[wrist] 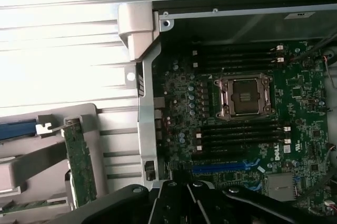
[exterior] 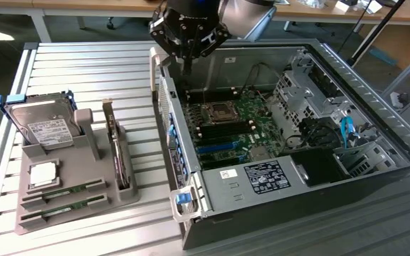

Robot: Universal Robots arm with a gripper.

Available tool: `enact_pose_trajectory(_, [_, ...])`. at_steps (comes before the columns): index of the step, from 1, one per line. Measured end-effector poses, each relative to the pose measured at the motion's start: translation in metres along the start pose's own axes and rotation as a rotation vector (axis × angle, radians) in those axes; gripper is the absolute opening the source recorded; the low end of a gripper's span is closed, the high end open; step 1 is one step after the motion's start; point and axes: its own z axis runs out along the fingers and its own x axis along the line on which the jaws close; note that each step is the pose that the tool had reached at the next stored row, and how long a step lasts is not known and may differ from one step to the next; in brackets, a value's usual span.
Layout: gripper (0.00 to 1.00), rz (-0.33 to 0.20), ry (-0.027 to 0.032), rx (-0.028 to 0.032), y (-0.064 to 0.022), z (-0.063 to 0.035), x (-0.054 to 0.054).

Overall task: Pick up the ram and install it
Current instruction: 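Reach for the ram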

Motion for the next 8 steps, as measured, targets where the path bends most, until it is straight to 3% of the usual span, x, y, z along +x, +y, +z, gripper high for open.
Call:
enact_pose_trajectory(3, [0.11,0.000,-0.0008,-0.0001,-0.0011,-0.0004,0.015])
enact_pose_trajectory(6, [0.11,0.000,-0.0031,-0.0002,-0.0030,-0.0010,0.040])
enact_pose_trajectory(8, [0.11,0.000,-0.0042,-0.0004,-0.0038,-0.0013,0.051])
